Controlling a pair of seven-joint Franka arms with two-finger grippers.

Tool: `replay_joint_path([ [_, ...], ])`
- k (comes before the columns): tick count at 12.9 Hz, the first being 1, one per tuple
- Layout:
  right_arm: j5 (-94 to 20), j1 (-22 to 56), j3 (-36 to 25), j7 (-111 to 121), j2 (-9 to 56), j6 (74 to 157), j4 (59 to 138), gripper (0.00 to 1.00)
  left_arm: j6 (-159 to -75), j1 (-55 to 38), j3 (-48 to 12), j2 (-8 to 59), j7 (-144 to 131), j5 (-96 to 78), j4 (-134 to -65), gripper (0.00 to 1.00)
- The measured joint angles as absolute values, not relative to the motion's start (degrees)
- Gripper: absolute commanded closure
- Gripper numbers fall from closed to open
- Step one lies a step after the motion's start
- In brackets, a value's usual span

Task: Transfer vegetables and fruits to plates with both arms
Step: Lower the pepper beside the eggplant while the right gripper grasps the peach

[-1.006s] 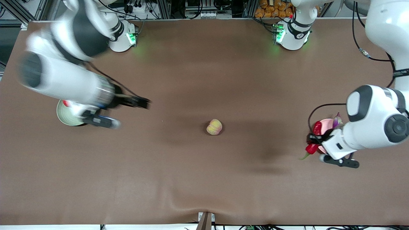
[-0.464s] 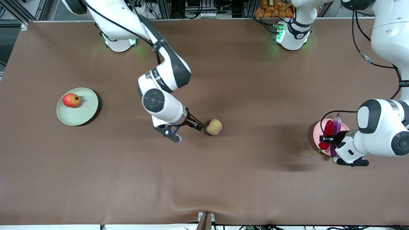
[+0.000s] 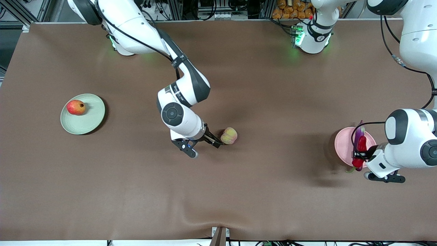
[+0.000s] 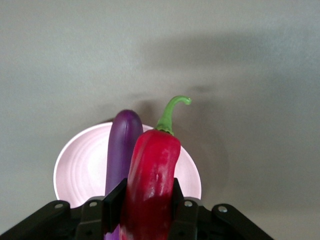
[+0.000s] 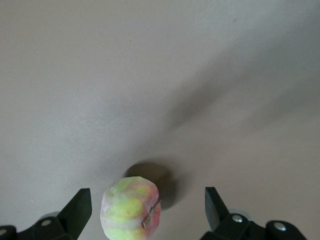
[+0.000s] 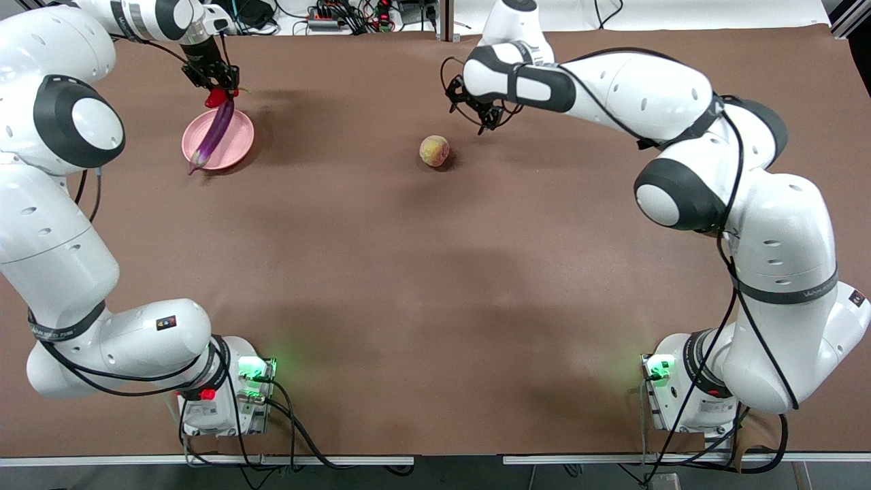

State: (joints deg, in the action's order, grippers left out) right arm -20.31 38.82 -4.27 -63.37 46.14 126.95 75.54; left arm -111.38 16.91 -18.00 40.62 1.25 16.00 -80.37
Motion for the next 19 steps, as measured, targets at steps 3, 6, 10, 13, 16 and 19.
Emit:
replay_joint_path([
  [3, -20.37, 40.52, -3.75, -66.39, 49.25, 128.44, 72.67, 0.00, -115.42, 16.77, -18.09, 40.63, 1.27, 16.19, -82.19, 0.64],
  [6, -20.38, 41.46, -3.03, -68.29, 50.78, 129.33, 70.77, 0.00, -120.26, 16.71, -18.19, 40.12, 0.88, 16.56, -86.17, 0.64],
  [10, -20.38, 43.24, -2.87, -69.58, 53.21, 131.99, 70.50, 0.00, -131.37, 16.99, -18.18, 35.12, -2.67, 20.73, -96.69, 0.64],
  [13, -20.38, 44.06, -2.87, -69.74, 54.75, 132.55, 69.86, 0.00, -141.45, 19.39, -17.99, 32.22, -3.42, 24.71, -104.32, 0.64],
  [16, -20.38, 44.46, -2.87, -70.32, 54.95, 133.17, 69.67, 0.31, -151.42, 22.99, -17.90, 31.89, -3.42, 28.73, -109.45, 0.63],
  [19, -20.36, 45.10, -2.88, -70.64, 56.30, 134.63, 69.65, 0.89, -153.23, 23.81, -18.05, 31.81, -3.63, 29.16, -111.20, 0.59],
])
